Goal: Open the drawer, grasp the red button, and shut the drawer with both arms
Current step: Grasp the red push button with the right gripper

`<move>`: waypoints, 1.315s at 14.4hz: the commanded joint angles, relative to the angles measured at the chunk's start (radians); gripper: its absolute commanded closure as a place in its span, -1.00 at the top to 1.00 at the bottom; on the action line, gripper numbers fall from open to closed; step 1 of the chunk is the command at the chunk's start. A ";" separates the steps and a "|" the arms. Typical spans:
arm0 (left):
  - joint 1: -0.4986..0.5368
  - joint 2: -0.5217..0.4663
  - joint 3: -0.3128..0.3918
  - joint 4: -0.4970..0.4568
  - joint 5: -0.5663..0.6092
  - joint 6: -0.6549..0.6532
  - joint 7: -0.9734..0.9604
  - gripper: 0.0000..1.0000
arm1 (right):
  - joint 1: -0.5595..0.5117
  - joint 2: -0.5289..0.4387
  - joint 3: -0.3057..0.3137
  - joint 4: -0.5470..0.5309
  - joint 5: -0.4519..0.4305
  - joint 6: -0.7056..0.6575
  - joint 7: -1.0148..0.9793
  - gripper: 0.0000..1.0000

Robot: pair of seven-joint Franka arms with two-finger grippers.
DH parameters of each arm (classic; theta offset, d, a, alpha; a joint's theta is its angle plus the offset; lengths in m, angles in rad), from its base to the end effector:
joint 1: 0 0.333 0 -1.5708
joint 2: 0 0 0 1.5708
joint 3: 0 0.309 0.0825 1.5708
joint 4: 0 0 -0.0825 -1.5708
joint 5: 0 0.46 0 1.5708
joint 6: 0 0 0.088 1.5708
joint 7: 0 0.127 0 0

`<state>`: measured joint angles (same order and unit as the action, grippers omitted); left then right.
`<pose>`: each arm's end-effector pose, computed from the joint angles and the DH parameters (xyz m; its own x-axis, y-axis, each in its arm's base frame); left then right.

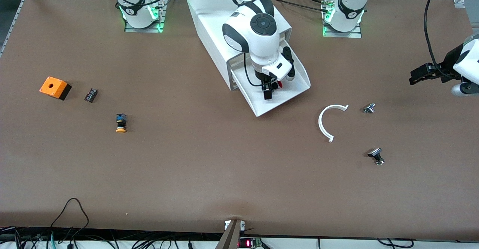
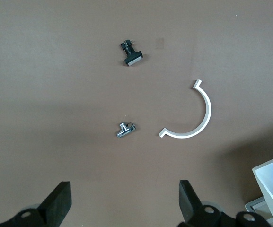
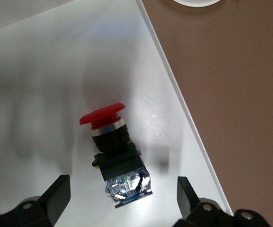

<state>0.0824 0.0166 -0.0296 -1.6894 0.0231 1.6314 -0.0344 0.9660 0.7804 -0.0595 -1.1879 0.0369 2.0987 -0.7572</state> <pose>0.6318 0.0363 0.5272 0.9936 0.0855 -0.0737 0.0839 -0.9962 -0.0250 0.5039 0.6670 0.2788 -0.1001 0.9909 0.0900 0.9912 0.0914 0.0958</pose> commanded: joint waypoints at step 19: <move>0.005 -0.007 -0.007 0.033 -0.042 -0.071 -0.009 1.00 | 0.060 0.039 -0.017 0.045 -0.132 0.032 0.162 -0.50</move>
<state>0.0823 0.0164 -0.0339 -1.6714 -0.0002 1.5841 -0.0356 1.0055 0.8054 -0.0622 -1.1757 -0.0659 2.1384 -0.6640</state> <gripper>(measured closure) 0.000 0.586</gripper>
